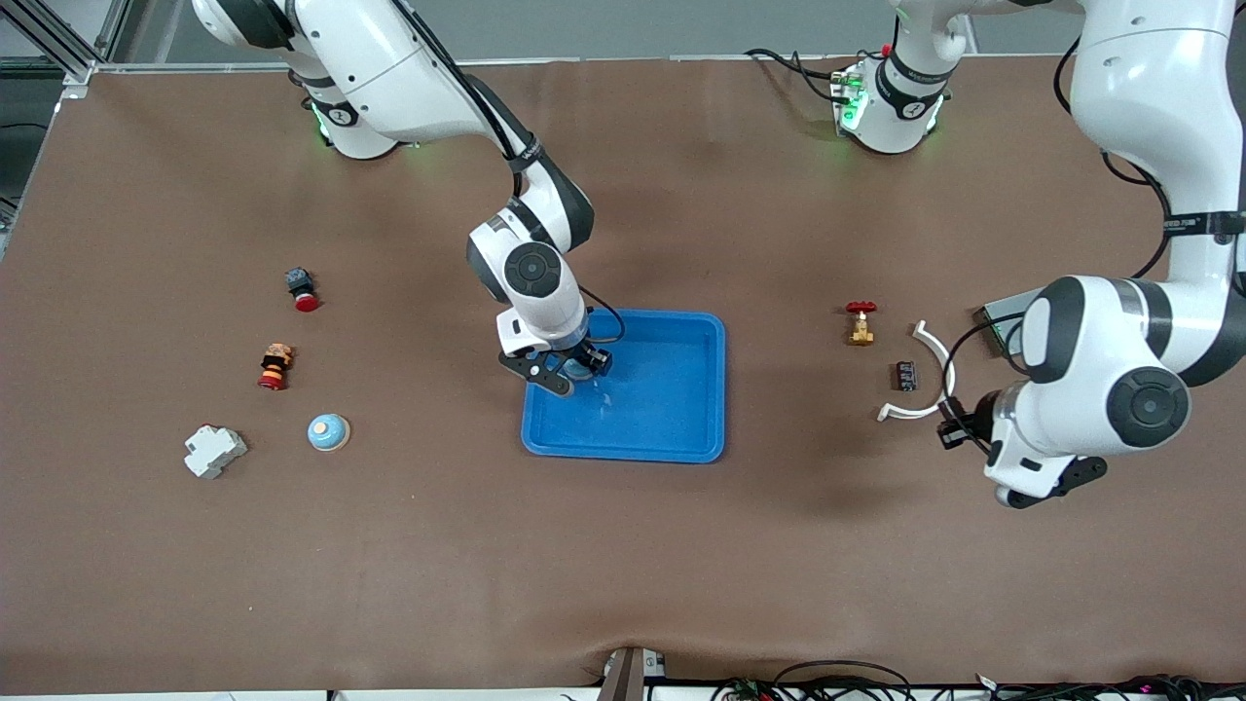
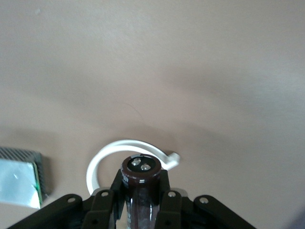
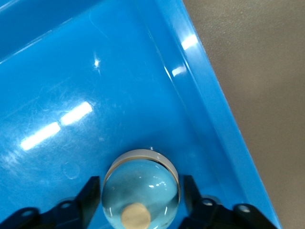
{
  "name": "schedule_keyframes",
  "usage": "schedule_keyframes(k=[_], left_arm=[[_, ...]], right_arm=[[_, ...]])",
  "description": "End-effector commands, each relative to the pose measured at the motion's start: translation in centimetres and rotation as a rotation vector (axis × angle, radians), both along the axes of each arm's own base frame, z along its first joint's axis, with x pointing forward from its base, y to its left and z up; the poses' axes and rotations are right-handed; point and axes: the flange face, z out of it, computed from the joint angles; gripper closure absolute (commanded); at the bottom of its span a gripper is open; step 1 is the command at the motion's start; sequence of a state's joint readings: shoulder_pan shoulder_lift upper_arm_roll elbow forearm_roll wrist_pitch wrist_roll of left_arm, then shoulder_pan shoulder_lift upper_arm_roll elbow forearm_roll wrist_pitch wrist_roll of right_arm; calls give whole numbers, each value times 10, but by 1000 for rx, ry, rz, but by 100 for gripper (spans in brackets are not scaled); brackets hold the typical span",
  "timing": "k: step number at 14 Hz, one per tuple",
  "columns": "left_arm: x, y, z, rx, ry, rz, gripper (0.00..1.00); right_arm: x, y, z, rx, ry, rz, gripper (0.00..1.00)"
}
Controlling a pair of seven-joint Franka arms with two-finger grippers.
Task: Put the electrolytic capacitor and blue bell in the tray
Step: 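Release the bell in the tray while the left gripper lifts the capacitor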
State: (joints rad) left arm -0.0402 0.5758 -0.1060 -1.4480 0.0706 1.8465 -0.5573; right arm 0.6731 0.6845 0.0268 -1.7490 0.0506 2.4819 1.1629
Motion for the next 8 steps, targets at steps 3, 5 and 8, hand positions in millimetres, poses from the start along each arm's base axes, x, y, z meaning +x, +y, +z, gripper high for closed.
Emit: schedule_keyframes(k=[3,5,8], left_arm=[[-13,-69,9,-1,13,111,100],[-22,-105,7,19,12,152,100],[-38,-154,4,39,12,186,100]], right_arm=[[8,5,13,-41,-12,34,0],[15,11,31,-82,14,52,0],[33,3,59,-147,48,137,0]])
